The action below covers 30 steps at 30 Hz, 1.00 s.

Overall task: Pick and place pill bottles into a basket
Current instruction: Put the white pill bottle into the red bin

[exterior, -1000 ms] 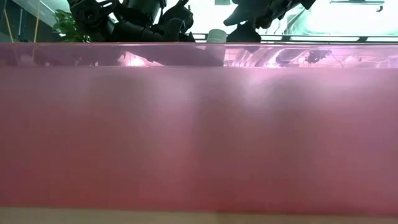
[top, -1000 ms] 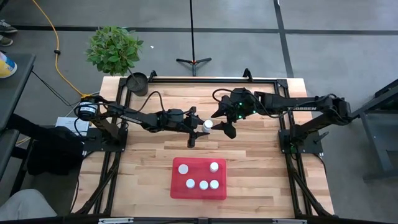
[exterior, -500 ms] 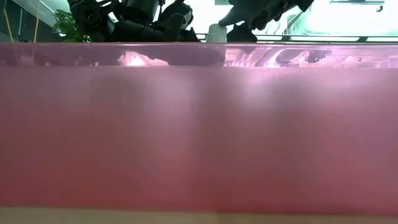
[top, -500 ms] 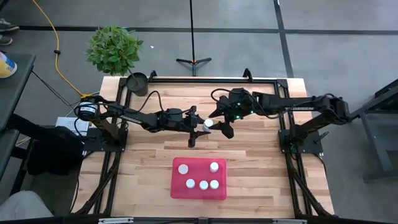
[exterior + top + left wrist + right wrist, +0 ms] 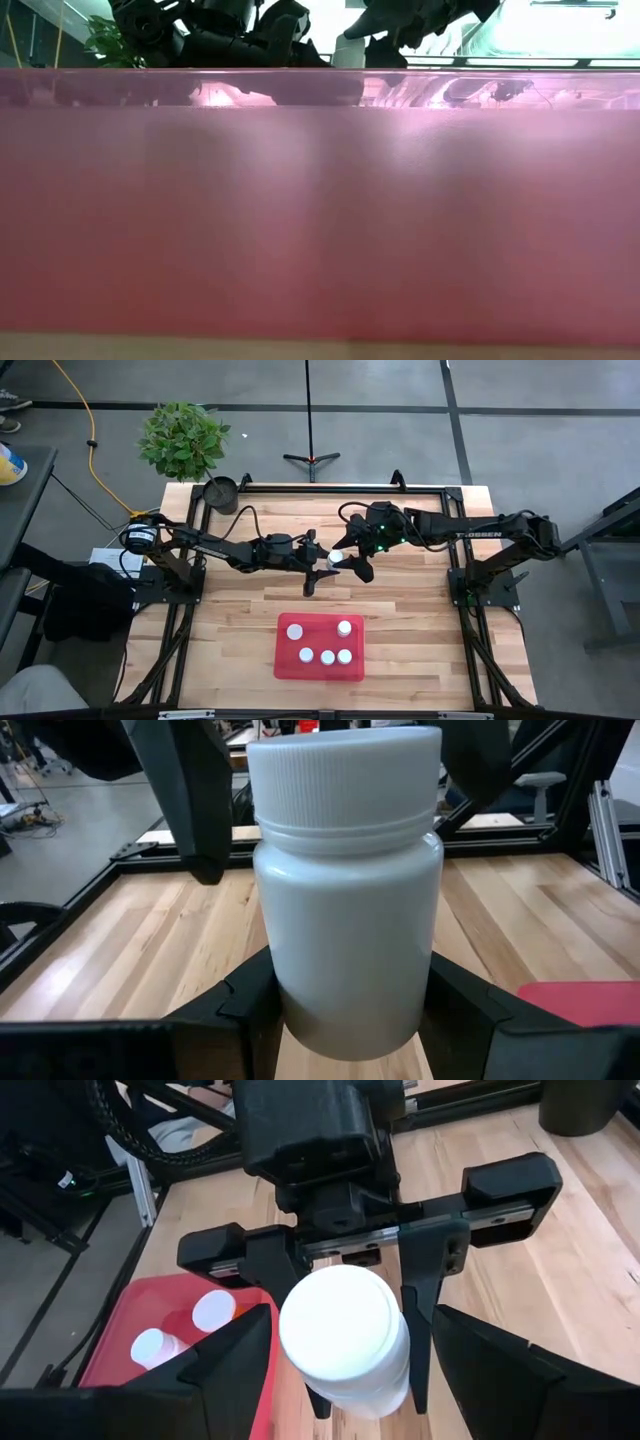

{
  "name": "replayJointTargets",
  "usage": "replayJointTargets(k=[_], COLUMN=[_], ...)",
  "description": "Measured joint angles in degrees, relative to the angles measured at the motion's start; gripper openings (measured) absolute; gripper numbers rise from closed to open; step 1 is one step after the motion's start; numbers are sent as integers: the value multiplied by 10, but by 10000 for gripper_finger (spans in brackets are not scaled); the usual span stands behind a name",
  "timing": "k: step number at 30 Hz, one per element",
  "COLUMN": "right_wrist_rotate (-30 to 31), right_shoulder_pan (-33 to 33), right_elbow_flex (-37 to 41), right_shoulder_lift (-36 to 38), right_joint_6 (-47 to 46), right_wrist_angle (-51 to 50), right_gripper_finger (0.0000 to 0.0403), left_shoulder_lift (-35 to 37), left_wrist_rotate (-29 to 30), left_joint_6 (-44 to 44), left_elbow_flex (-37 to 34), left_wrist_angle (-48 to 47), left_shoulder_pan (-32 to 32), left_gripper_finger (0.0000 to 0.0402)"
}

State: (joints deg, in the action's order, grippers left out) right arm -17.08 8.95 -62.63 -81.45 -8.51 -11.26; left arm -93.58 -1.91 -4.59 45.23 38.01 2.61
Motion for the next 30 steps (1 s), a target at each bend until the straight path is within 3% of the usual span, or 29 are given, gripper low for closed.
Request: replayJointTargets(k=[8,18,21,26,30], right_wrist_rotate=[0,-29,-29,-29,-29], right_shoulder_pan=[0,0,0,0,0], right_elbow_flex=[0,-1,-1,-1,-1], right_shoulder_lift=[0,0,1,1,1], right_joint_6=[11,15,15,12,10], right_wrist_angle=[12,30,29,28,28], right_gripper_finger=[250,126,106,98,118], left_shoulder_lift=[0,0,0,0,0], left_wrist_rotate=[0,-3,-4,-4,-2], left_joint_6=[4,15,16,16,16], left_elbow_flex=[0,0,0,0,0], left_wrist_angle=[1,-1,-1,4,4], left_shoulder_pan=[0,-1,-1,-1,-1], left_gripper_finger=[214,213,217,212,212])
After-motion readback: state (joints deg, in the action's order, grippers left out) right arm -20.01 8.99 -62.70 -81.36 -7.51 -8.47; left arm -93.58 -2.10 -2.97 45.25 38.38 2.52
